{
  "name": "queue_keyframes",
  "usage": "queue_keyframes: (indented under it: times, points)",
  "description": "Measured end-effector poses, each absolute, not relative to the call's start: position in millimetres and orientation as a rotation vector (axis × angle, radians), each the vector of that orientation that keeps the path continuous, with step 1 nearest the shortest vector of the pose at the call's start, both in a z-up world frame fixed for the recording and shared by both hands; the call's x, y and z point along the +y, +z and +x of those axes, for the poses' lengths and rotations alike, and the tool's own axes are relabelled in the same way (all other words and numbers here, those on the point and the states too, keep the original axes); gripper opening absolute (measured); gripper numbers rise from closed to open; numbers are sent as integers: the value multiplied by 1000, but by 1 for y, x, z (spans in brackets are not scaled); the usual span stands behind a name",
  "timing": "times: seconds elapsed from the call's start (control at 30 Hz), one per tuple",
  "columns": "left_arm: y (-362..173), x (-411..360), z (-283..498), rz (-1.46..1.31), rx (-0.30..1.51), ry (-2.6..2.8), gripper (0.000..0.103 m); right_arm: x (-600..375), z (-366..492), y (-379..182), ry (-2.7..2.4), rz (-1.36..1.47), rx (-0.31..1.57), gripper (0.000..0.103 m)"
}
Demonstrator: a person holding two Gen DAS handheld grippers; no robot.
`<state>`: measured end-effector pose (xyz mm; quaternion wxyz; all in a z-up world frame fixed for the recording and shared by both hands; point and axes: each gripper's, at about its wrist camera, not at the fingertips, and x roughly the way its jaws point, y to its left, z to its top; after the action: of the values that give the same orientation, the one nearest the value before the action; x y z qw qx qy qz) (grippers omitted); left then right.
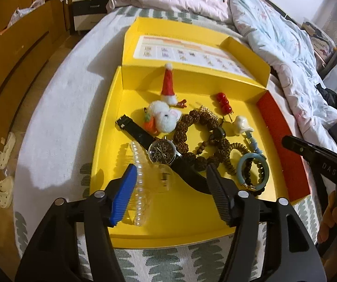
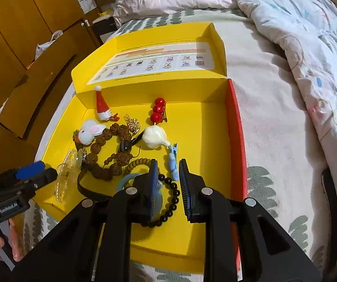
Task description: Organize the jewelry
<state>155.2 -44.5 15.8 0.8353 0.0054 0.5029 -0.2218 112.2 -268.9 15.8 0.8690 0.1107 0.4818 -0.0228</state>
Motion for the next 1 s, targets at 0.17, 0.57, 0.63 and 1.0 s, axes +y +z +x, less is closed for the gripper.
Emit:
queue_keyframes:
  times: [0.17, 0.57, 0.63, 1.0]
  points:
    - [25, -45, 146, 35, 1017, -447, 75, -262, 102, 19, -45, 212, 1007, 24]
    - [41, -57, 111, 121, 873, -332, 87, -243, 77, 16, -50, 221, 1023, 25]
    - [43, -57, 106, 120, 859, -324, 88, -239, 70, 14, -55, 215, 1022, 27]
    - [52, -59, 82, 153, 802, -289, 93, -215, 41, 25, -74, 167, 965, 67]
